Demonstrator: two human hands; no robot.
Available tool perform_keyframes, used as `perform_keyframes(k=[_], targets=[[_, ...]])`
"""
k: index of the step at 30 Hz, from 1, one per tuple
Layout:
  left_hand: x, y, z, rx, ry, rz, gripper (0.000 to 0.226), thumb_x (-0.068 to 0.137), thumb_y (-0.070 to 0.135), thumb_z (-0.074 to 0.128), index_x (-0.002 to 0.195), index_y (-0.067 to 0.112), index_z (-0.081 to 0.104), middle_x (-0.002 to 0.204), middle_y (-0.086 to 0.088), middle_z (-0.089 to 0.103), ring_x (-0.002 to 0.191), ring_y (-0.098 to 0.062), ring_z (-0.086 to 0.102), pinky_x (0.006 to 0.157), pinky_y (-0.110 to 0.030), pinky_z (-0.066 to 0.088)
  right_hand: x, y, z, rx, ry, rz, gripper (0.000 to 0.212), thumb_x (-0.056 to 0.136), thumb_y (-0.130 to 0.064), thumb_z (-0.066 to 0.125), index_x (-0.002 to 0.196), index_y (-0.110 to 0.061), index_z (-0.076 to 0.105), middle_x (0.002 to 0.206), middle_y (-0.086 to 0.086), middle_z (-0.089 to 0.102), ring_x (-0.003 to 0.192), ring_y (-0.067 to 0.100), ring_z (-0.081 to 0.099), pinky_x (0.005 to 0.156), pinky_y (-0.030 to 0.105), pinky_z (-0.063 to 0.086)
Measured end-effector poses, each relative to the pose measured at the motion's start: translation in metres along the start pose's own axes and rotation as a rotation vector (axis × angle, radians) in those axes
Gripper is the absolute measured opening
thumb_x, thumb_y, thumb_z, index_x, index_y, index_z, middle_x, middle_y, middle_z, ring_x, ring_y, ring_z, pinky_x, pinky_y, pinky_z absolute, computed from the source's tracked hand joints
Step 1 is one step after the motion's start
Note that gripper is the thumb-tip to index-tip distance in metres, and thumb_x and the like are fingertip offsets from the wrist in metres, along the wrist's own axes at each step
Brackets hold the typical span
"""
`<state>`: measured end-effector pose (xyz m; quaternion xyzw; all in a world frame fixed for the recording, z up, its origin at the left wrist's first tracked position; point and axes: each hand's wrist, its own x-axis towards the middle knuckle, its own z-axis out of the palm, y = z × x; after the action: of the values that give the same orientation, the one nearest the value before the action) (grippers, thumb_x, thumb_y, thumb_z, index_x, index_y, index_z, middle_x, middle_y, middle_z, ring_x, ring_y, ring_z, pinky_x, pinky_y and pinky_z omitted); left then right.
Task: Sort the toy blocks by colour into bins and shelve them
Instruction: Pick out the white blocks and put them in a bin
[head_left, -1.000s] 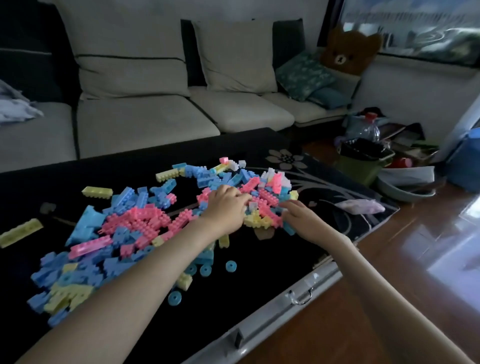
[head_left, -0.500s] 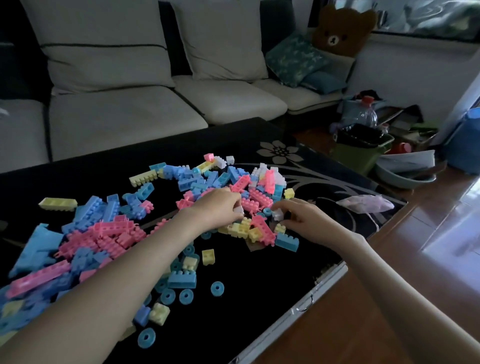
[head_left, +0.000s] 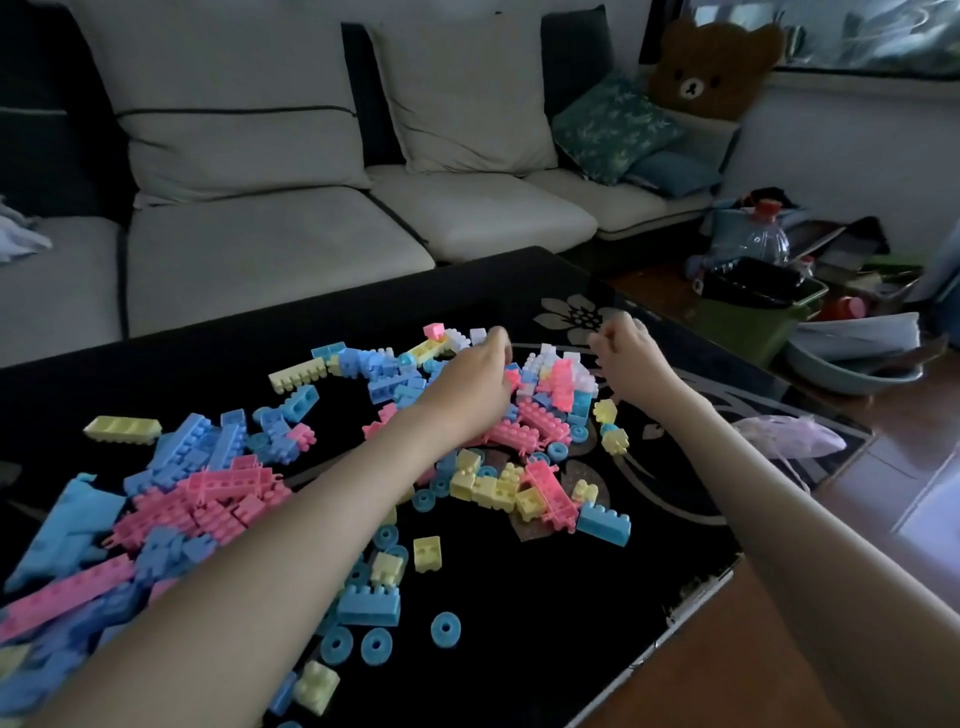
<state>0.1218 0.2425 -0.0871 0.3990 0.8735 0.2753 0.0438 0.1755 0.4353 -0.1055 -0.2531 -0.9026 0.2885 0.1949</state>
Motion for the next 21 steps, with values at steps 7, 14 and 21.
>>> perform_keyframes(k=[7, 14, 21], targets=[[0.036, -0.012, 0.031, 0.254, -0.093, 0.083, 0.029, 0.098, 0.012, 0.043, 0.125, 0.015, 0.054, 0.108, -0.008, 0.046, 0.105, -0.027, 0.048, 0.086, -0.037, 0.044, 0.008, 0.005, 0.019, -0.142, -0.234, -0.042, 0.032, 0.097, -0.006, 0.034, 0.128, -0.004, 0.041, 0.121, 0.015, 0.047, 0.110, 0.029, 0.047, 0.086, 0.033, 0.038], [0.032, -0.009, 0.022, 0.274, -0.180, 0.020, 0.019, 0.096, 0.021, 0.051, 0.112, 0.012, 0.051, 0.107, -0.010, 0.052, 0.094, -0.027, 0.055, 0.081, -0.040, 0.047, -0.011, 0.008, 0.009, -0.176, -0.419, -0.073, 0.042, 0.099, -0.035, 0.039, 0.136, -0.015, 0.040, 0.129, 0.011, 0.048, 0.115, 0.028, 0.049, 0.092, 0.035, 0.039], [0.029, -0.010, 0.012, 0.346, -0.338, -0.103, 0.024, 0.096, 0.025, 0.053, 0.111, 0.007, 0.055, 0.100, -0.007, 0.052, 0.080, -0.021, 0.048, 0.067, -0.031, 0.038, -0.024, 0.009, 0.000, -0.159, -0.485, -0.034, 0.040, 0.095, -0.029, 0.049, 0.133, -0.022, 0.037, 0.115, 0.007, 0.052, 0.092, 0.019, 0.054, 0.074, 0.029, 0.041]])
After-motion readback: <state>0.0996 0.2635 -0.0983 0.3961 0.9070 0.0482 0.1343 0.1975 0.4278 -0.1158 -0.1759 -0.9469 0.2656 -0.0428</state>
